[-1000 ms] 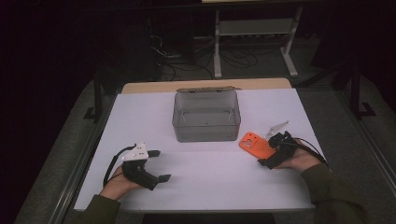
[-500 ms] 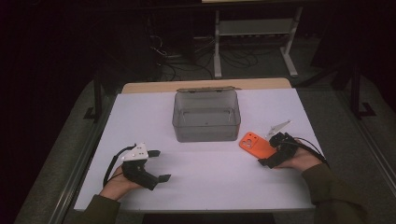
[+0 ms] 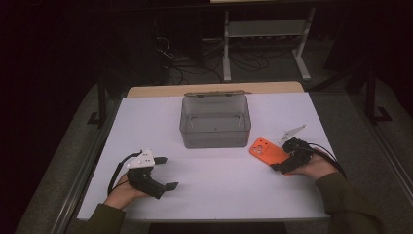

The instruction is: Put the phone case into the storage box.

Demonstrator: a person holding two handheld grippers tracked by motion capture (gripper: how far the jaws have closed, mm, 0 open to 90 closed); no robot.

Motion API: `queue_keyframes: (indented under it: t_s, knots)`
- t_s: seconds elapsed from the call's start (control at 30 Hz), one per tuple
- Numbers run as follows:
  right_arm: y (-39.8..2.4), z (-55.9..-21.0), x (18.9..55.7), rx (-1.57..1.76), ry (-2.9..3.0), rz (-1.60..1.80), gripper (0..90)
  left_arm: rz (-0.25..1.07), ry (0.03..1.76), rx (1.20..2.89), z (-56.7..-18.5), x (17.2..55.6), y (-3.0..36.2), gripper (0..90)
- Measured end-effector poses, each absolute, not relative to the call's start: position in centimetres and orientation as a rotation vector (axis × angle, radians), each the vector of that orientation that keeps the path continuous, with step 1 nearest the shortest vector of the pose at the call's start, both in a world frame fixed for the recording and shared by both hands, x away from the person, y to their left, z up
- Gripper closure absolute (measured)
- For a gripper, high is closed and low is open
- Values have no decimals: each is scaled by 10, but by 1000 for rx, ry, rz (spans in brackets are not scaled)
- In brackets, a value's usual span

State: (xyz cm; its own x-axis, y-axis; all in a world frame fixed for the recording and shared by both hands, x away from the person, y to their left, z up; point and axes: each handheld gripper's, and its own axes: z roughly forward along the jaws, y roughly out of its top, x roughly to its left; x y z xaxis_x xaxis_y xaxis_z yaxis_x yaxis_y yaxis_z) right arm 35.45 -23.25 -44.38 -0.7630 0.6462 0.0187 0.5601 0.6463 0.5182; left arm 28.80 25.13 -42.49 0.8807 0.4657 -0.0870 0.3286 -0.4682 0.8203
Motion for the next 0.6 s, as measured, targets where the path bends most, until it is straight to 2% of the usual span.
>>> queue_keyframes:
  t_s: [0.6]
  knots:
    - [-231, -444, 351, 1009, 2674, 751, 154, 184, 578, 2103, -426, 287, 251, 0]
